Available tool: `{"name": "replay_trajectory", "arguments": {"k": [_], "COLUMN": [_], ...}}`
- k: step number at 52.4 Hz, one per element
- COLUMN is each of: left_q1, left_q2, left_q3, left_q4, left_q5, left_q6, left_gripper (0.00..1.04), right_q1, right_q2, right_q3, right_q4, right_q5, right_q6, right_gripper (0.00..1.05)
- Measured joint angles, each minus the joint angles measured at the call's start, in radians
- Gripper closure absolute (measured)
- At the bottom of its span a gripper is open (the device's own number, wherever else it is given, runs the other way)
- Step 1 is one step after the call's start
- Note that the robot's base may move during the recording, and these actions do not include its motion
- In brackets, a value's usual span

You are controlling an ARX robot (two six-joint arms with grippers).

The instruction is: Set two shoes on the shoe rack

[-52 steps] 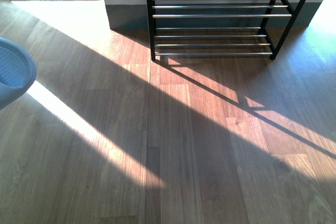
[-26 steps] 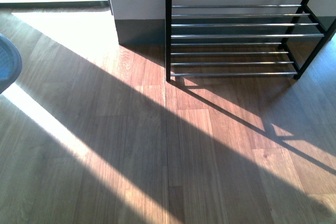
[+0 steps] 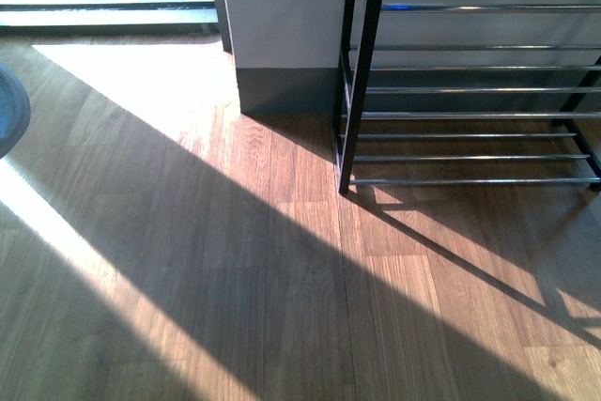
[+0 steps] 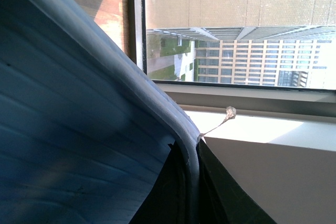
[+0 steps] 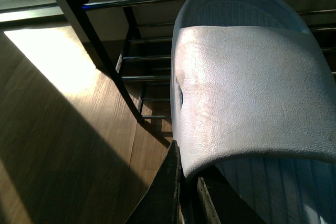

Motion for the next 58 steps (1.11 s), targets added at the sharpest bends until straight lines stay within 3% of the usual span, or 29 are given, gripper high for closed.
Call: {"name": "replay_trajectory", "arguments": {"k": [58], "left_q1": [0.0], "left_q2": [-0.003], "left_q3": [-0.003], "left_q4": [0.0], "left_q5": [0.002], "left_q6": [-0.014], "left_gripper": [1.03], "right_q1": [0.0], "right_q2": [0.001], "right_q3": [0.0], "right_q4": [0.0], "right_q5": [0.0], "right_q6": [0.001], "right_gripper": [1.03]}}
